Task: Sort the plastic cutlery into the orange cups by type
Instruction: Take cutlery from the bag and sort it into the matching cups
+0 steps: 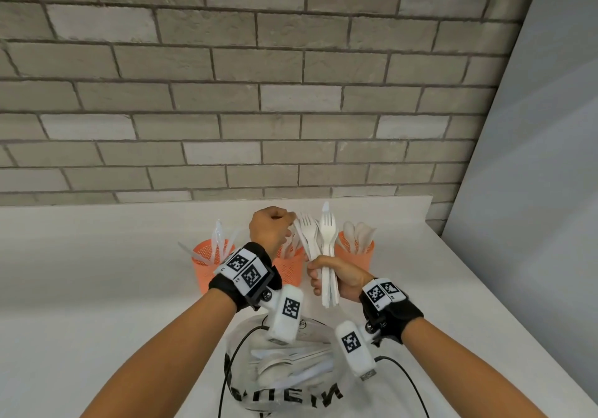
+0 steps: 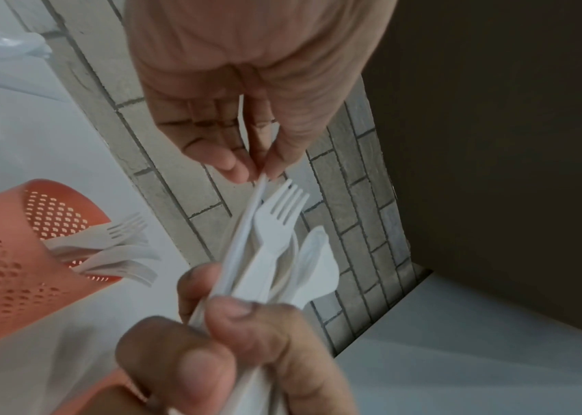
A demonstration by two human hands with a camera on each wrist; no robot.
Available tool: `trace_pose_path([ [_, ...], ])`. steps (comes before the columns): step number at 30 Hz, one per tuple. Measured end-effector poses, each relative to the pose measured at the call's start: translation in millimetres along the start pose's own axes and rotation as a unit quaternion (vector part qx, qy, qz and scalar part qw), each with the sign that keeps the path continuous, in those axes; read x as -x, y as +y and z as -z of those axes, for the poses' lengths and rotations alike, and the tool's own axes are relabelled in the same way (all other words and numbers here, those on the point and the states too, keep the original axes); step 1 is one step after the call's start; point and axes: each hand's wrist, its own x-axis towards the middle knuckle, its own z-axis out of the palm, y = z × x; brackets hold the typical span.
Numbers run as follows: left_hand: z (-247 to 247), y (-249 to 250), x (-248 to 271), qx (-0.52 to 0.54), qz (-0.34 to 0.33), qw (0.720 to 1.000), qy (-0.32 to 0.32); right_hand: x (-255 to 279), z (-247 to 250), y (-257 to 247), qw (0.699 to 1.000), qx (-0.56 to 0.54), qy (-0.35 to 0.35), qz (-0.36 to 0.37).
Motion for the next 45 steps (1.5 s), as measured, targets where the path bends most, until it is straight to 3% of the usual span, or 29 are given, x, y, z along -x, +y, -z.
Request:
trace_pose_path([
  [3,-0.6,-0.4,-1.3,0.027,-0.014,0.999,0.030,-2.0,1.4,0.5,1.000,0.020,-0.001,0.006],
  [9,0.7,-8.0,-1.3,-0.029,-0.027,0.999,0.009,-7.1,4.9,4.1,0.999,0.044,0.003,0.025],
  [17,26.0,19.3,-14.9,0.171,-0.078,0.977,0.097,-7.0,9.6,8.8,0.964,0.210,0.129,0.096],
  [21,28.7,16.0,-10.6,0.119,-0.028,0.992,0.030,-11.0,10.4,9.1,0.946,0.229,0.186,0.133],
  [27,11.8,-3.7,11.7,0.066,0.018,0.993,-0.098,-7.7,9.4,8.3,0.946,0.245,0.162,0.135],
  [31,6.1,-6.5,13.9,0.044,0.014,0.994,-0.099,-6.1,9.8,11.1,0.953,0.234,0.141,0.134],
  [38,8.6,1.2,8.7,0.076,-0.008,0.996,-0.041,-3.6,14.6,14.9,0.956,0.246,0.121,0.105],
  [45,6.6,-10.8,14.2,0.020,-0.017,0.997,-0.076,-5.7,13.0,16.7,0.957,0.251,0.112,0.095],
])
